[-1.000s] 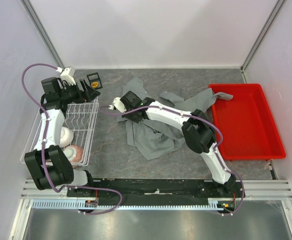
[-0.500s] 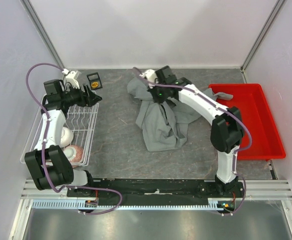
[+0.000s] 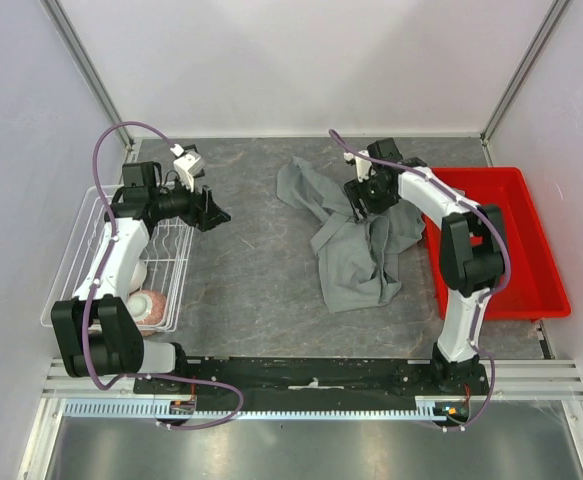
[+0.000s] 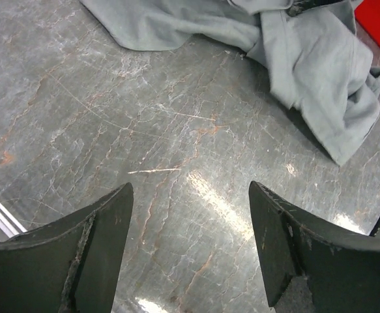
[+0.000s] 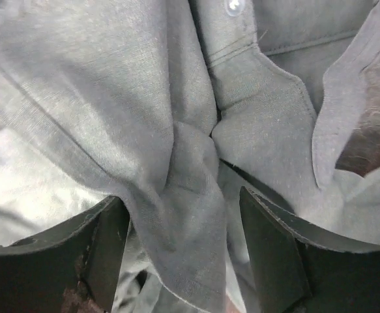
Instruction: Pin the brooch onto the clothing
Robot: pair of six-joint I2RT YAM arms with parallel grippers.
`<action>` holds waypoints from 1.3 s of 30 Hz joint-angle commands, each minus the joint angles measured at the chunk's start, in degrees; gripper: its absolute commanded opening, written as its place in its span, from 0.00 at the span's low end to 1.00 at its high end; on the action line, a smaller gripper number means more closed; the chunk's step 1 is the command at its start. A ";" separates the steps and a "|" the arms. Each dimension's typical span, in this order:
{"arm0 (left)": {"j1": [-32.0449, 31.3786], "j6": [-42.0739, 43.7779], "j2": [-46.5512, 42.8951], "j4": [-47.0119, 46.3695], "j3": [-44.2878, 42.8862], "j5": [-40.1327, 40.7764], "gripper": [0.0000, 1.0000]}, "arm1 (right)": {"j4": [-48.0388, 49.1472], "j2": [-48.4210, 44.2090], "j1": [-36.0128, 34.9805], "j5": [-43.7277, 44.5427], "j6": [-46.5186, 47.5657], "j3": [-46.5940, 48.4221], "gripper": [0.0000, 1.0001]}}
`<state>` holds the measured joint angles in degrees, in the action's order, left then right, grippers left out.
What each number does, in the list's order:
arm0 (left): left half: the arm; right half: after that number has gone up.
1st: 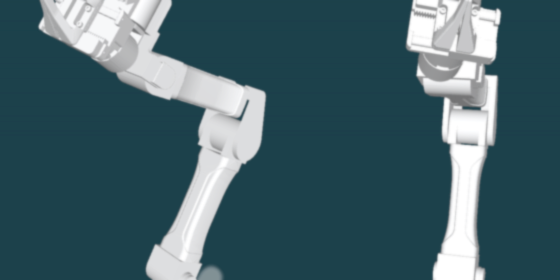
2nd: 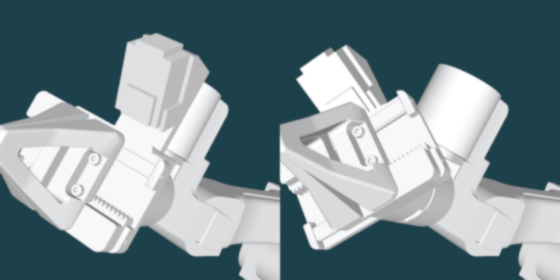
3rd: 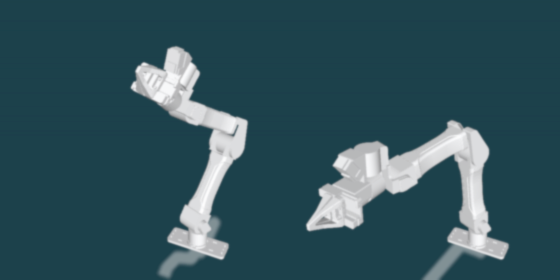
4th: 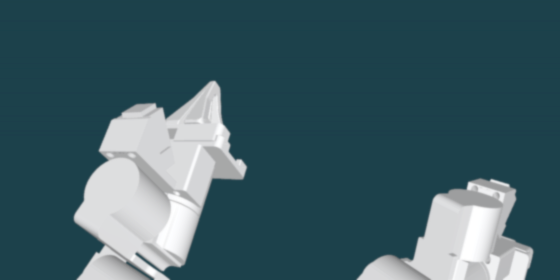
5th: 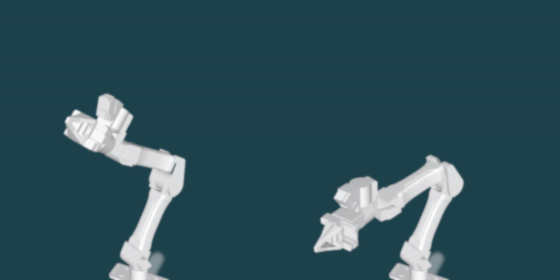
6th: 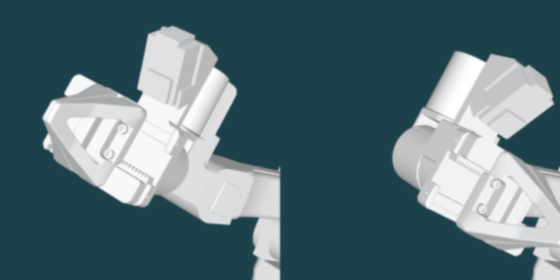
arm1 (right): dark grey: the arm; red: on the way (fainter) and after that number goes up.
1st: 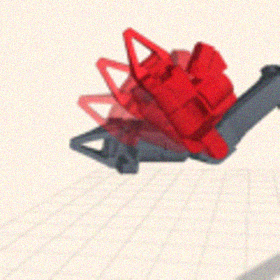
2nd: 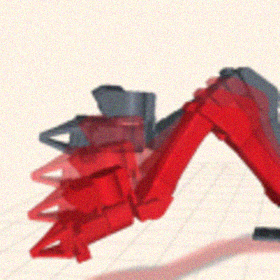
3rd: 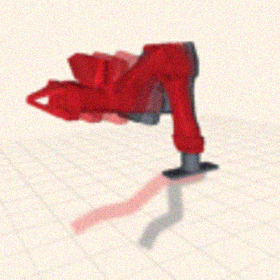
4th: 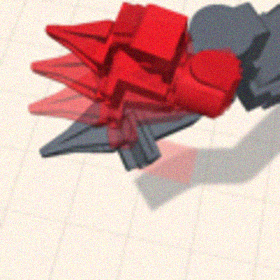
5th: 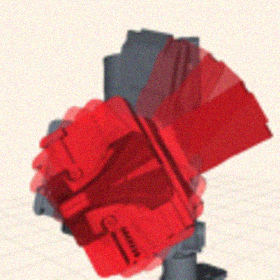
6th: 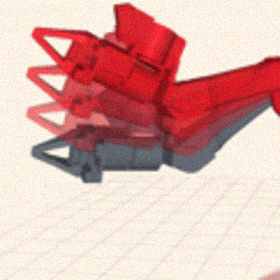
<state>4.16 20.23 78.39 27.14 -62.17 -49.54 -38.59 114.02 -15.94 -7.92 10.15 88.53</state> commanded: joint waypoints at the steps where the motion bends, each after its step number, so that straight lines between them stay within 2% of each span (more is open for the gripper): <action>1: 0.58 -7.56 -0.95 -4.88 0.47 1.63 0.79 | -1.83 -11.35 -3.99 1.24 -1.36 2.00 0.75; 4: 1.37 -13.45 -1.48 -7.35 1.09 2.95 0.80 | -2.54 -16.88 -8.99 4.21 -3.20 -1.85 0.76; 6: 1.81 -16.87 -1.66 -8.41 1.44 4.35 0.82 | -1.85 -21.18 -13.04 6.68 -3.91 -4.93 0.80; 7: 1.81 -17.58 -2.01 -8.85 1.70 4.71 0.82 | -0.36 -22.42 -17.58 7.65 -3.65 -8.60 0.85; 9: 2.08 -18.90 -2.71 -9.64 2.14 5.06 0.82 | 0.79 -24.80 -21.22 8.63 -1.81 -11.88 0.86; 14: 2.25 -19.87 -4.03 -9.29 2.67 6.38 0.83 | 0.44 -22.35 -26.76 3.63 -4.26 -16.63 0.81; 17: 2.43 -22.25 -5.61 -8.94 3.55 7.26 0.83 | 3.25 -20.86 -29.22 3.70 -6.46 -19.88 0.81; 25: 2.60 -21.55 -10.97 -6.39 5.92 9.28 0.84 | 8.26 -11.02 -31.34 13.81 -13.40 -24.28 0.80; 27: 2.60 -21.28 -11.50 -6.31 6.80 9.37 0.84 | 8.88 -8.65 -31.43 11.98 -12.70 -24.46 0.73; 28: 2.60 -21.28 -11.77 -6.31 7.06 9.29 0.84 | 9.06 -7.77 -31.43 10.84 -12.70 -24.02 0.66; 29: 2.60 -21.54 -11.68 -6.31 7.15 9.37 0.84 | 8.97 -6.89 -31.43 9.69 -11.92 -23.50 0.52; 31: 3.13 -22.33 -11.77 -6.65 7.06 9.55 0.84 | 7.75 -4.95 -31.43 5.41 -10.51 -20.61 0.41; 32: 3.65 -24.25 -11.59 -7.53 7.06 9.37 0.84 | 6.87 -4.51 -31.43 3.20 -6.85 -18.94 0.22; 34: 5.40 -26.72 -11.16 -9.46 7.06 5.79 0.84 | 3.37 -4.24 -31.43 -1.19 -2.79 -11.85 0.02; 36: 5.77 -29.36 -10.45 -12.80 7.07 3.23 0.85 | 0.72 -4.85 -31.52 -6.38 4.21 -5.68 0.00; 37: 5.77 -29.63 -10.28 -13.85 6.98 2.96 0.85 | -2.34 -4.94 -31.52 -7.62 6.00 1.48 0.00; 39: 5.77 -30.42 -9.23 -16.31 6.37 3.30 0.85 | -6.39 -4.68 -31.43 -12.36 11.87 9.86 0.00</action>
<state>9.65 -4.97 67.99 18.09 -55.11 -42.76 -39.38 111.31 -47.20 -9.10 8.93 81.36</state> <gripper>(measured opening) 0.847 0.011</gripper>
